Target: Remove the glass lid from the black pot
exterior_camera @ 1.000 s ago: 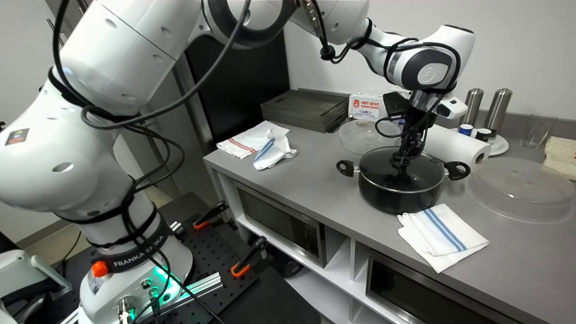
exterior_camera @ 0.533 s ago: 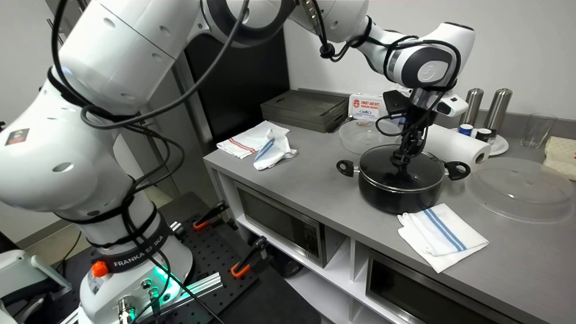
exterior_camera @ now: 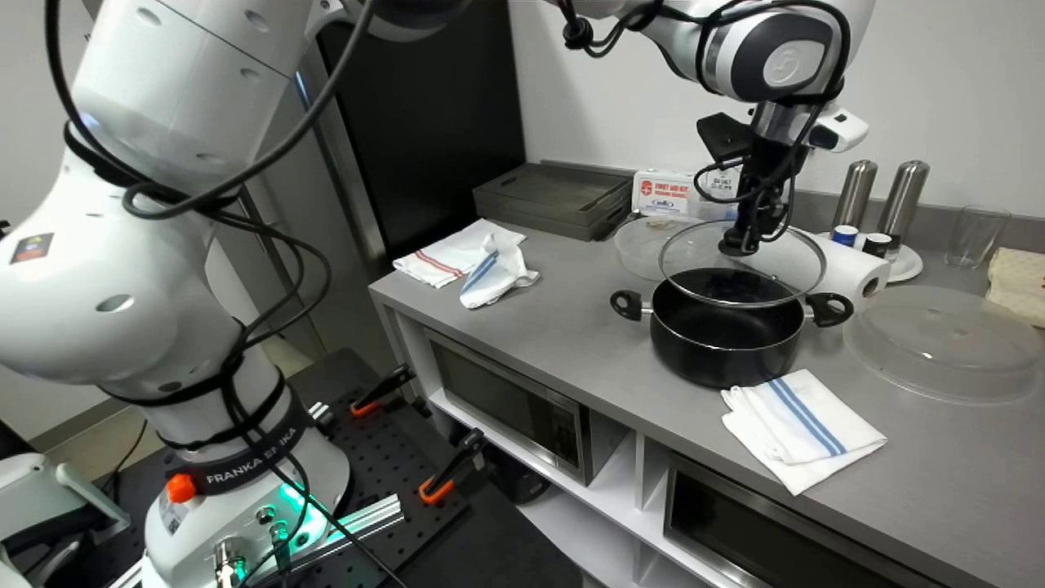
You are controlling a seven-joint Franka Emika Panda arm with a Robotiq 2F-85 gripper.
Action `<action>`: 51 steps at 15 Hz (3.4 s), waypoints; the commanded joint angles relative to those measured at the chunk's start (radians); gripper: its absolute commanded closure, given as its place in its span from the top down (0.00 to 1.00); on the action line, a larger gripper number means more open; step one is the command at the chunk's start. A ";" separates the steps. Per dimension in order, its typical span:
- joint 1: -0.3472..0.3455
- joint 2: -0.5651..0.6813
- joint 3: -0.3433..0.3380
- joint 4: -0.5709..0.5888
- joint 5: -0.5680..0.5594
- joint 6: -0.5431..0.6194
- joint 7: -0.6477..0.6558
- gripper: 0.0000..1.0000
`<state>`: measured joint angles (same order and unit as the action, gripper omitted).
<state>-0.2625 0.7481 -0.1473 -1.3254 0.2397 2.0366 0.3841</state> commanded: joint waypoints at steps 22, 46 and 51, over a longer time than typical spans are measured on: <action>0.305 -0.273 0.079 -0.433 -0.222 0.142 -0.084 0.25; 0.381 -0.063 0.163 -0.378 -0.240 0.196 -0.175 0.25; 0.367 -0.011 0.173 -0.333 -0.224 0.203 -0.210 0.25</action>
<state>0.1194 0.7073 0.0128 -1.7058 -0.0023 2.2367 0.2097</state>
